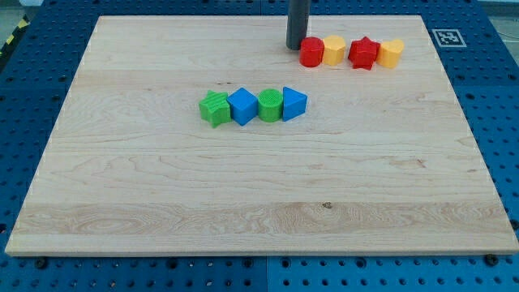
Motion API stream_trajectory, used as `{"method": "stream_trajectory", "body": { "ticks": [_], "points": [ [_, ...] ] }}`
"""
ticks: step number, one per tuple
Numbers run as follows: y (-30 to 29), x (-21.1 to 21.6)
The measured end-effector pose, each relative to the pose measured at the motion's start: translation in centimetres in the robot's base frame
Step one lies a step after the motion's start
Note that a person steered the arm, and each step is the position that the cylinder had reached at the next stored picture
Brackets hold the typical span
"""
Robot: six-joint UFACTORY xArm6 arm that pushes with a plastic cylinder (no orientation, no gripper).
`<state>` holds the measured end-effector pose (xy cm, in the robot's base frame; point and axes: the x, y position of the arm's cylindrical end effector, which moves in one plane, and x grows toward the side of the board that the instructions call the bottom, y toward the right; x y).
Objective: Push the blue triangle to the bottom right of the board
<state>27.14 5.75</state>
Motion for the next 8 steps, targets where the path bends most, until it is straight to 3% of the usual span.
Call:
{"method": "stream_trajectory", "body": {
  "ticks": [1, 2, 5, 6, 8],
  "points": [
    [-2.5, 1.9],
    [-3.6, 6.8],
    [7.8, 20.0],
    [10.5, 21.4],
    [9.2, 12.1]
  ]
}}
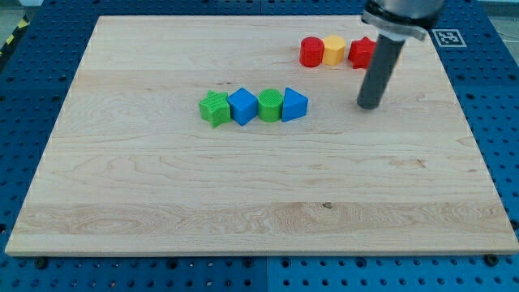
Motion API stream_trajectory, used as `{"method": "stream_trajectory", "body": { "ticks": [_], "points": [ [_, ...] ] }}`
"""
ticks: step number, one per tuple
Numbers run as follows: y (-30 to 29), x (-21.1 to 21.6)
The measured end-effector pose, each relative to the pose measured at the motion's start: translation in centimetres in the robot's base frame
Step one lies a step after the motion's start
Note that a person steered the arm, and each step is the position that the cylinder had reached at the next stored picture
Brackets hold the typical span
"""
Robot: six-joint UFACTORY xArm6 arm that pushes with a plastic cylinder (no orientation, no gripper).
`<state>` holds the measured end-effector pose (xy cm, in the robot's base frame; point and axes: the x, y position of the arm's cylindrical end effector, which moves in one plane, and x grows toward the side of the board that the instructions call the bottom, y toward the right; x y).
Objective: Push the blue triangle to the bottom right of the board
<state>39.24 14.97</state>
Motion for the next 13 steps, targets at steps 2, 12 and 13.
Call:
{"method": "stream_trajectory", "body": {
  "ticks": [2, 12, 13],
  "points": [
    [-10.6, -1.2],
    [6.8, 11.1],
    [11.6, 14.0]
  ]
}}
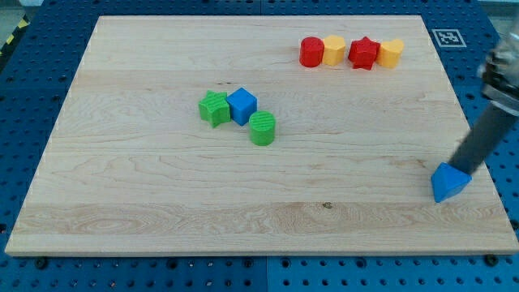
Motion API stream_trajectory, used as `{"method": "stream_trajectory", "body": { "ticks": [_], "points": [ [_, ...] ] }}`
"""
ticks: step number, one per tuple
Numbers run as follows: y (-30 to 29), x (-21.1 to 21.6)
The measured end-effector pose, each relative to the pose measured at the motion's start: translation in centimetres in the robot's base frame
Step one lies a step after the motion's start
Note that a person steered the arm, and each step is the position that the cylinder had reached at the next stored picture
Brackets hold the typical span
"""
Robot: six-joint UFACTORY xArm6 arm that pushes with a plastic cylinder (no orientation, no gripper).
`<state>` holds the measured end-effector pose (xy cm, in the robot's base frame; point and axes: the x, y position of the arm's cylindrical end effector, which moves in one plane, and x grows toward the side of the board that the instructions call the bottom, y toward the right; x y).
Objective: Push the blue triangle to the bottom right of the board
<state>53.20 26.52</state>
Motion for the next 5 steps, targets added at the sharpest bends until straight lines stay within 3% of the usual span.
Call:
{"method": "stream_trajectory", "body": {
  "ticks": [2, 5],
  "points": [
    [-2.3, -4.4],
    [-2.5, 1.9]
  ]
}}
